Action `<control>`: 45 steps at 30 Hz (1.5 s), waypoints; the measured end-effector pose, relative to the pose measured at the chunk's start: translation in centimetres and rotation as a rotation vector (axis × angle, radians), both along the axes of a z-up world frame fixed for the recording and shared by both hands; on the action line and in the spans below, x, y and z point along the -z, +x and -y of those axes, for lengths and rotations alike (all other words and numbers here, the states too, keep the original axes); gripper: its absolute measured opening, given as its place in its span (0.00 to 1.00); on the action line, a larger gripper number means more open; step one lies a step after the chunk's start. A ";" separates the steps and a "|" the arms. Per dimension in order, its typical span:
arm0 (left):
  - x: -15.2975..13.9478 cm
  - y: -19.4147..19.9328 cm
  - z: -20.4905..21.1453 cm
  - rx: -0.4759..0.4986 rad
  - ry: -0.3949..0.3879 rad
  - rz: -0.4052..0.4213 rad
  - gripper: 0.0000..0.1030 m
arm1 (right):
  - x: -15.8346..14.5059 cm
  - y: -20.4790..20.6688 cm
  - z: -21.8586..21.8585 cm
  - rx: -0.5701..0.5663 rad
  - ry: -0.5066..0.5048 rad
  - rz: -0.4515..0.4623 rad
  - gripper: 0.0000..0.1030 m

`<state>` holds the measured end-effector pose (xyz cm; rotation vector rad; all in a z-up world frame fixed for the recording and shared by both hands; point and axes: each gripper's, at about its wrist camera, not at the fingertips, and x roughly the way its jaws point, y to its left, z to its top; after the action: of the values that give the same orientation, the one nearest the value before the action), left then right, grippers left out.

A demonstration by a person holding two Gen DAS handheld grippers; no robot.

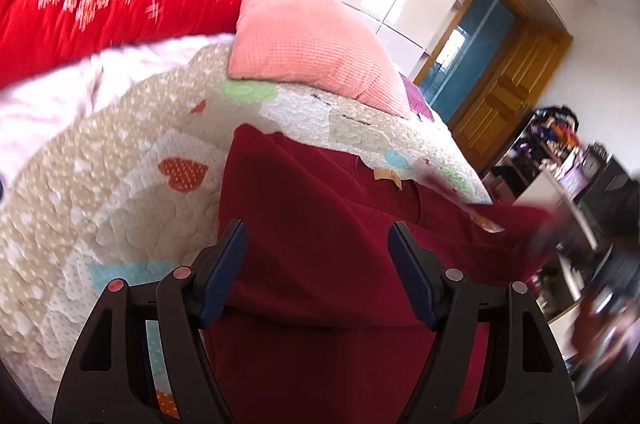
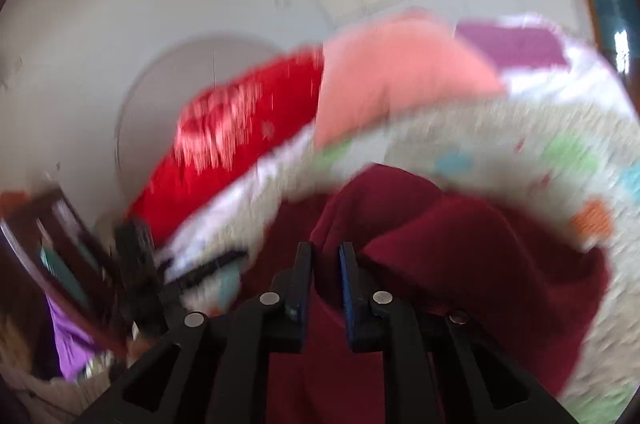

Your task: Fold small clothes

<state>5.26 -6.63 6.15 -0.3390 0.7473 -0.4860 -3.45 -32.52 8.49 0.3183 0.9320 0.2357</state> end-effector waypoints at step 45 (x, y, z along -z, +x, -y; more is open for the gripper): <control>0.4 2.8 0.6 -0.032 0.118 -0.157 0.13 | 0.1 -6.6 5.8 0.350 -0.261 -0.034 0.41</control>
<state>8.02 -7.24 5.72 -0.2803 0.9173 -0.3861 -10.04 -38.30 8.35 0.2394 0.9119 -0.2116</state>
